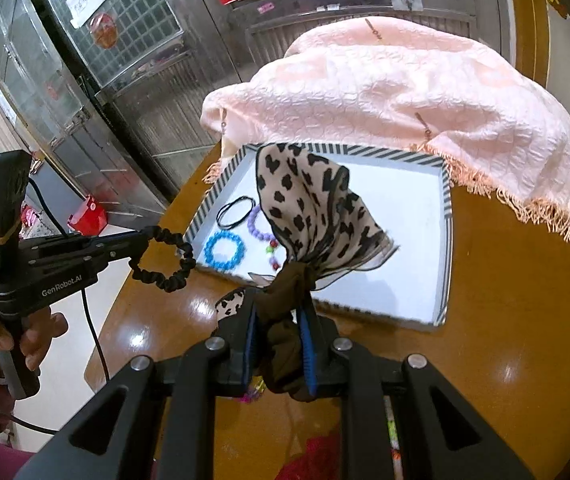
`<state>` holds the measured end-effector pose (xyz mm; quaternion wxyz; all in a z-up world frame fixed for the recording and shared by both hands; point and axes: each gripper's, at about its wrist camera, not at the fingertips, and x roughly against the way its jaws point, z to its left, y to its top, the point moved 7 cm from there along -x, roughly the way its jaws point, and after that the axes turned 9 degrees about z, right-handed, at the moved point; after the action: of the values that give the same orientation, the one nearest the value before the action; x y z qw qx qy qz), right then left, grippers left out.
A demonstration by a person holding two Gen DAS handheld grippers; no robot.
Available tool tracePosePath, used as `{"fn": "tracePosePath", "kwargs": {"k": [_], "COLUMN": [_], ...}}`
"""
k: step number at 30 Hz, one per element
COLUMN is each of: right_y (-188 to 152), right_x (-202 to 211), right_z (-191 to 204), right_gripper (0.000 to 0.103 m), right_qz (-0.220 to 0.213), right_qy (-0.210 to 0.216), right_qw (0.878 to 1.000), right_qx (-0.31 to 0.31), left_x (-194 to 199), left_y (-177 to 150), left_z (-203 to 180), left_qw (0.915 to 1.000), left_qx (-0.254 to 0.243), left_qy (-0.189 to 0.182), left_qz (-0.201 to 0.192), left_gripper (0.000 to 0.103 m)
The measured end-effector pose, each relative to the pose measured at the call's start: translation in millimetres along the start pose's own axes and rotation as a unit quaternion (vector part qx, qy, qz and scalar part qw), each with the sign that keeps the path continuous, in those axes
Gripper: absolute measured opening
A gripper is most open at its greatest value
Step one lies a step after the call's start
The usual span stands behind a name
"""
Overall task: Organize jewelry
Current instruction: 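Carry the black scrunchie and leopard bow scrunchie over the tray with both tools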
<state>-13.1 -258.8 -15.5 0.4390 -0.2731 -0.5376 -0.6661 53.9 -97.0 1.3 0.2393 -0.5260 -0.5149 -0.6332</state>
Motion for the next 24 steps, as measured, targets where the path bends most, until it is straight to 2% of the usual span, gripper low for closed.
{"fn": "tracePosePath", "kwargs": {"k": [7, 16, 24], "right_y": [28.2, 64.7, 98.5], "right_x": [-9.4, -39.2, -80.9], "right_z": [-7.1, -20.2, -29.0], "right_gripper": [0.019, 0.019, 0.02], "right_qz": [-0.002, 0.005, 0.02], "right_qy": [0.001, 0.008, 0.014], "right_qw": [1.0, 1.0, 0.999], "right_qx": [0.0, -0.013, -0.02], "left_x": [-10.5, -35.0, -67.9], "left_y": [23.7, 60.4, 93.6], "left_z": [7.8, 12.3, 18.9], "left_qw": [0.9999, 0.9995, 0.999], "left_qx": [0.003, 0.021, 0.032], "left_qy": [0.012, -0.02, -0.017], "left_qz": [0.001, 0.012, 0.027], "left_gripper": [0.005, 0.005, 0.005]}}
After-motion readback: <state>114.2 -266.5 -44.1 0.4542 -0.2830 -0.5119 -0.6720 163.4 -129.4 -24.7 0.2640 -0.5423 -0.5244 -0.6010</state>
